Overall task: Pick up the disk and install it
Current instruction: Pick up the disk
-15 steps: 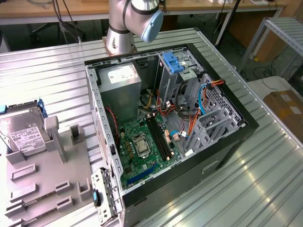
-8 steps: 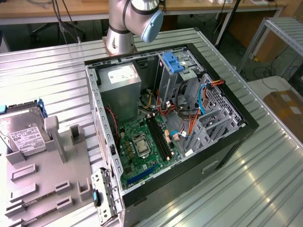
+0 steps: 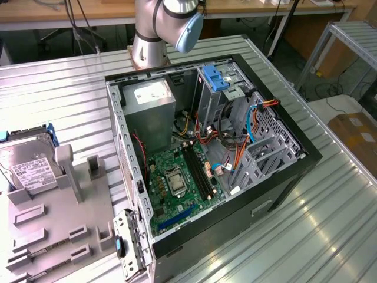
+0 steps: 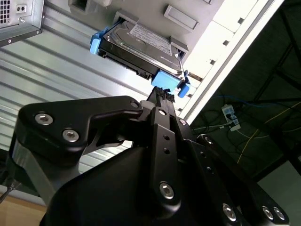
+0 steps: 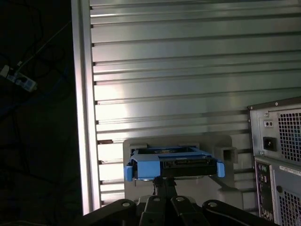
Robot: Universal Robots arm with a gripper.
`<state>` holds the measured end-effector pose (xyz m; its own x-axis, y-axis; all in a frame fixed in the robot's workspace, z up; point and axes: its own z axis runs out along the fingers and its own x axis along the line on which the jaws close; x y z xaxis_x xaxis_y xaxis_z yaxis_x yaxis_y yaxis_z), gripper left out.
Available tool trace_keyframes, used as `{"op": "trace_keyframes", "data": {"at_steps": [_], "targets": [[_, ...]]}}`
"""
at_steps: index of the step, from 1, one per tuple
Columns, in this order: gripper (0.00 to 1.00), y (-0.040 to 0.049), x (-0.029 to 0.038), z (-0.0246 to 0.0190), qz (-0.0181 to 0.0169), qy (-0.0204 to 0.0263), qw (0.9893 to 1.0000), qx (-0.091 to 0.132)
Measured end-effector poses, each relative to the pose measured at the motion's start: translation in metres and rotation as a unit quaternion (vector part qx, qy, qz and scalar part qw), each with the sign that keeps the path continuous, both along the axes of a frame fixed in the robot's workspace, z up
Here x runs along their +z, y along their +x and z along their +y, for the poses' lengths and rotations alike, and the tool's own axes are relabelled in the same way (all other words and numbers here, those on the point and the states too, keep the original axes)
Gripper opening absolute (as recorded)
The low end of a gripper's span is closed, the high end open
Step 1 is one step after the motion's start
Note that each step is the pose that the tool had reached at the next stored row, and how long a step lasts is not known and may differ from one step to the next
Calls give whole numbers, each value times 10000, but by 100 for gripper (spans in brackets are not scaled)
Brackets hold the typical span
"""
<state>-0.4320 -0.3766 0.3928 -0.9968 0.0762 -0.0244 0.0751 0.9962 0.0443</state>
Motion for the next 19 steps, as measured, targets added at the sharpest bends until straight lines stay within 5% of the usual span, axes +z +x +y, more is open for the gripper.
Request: {"op": "trace_keyframes", "data": {"at_steps": [2,3,9,10,13,14,15,18,19], "targets": [[11,-1,0,0,0,0,10000,57],[11,0,-1,0,-1,0,9996,276],[11,0,0,0,0,0,9947,1026],[11,-1,0,0,0,0,9912,1321],[11,-1,0,0,0,-3,9846,1747],[11,-1,0,0,0,-3,9803,1974],[11,-1,0,0,0,-3,9773,2117],[11,-1,0,0,0,-3,9621,2726],[11,-1,0,0,0,-3,9578,2875]]}}
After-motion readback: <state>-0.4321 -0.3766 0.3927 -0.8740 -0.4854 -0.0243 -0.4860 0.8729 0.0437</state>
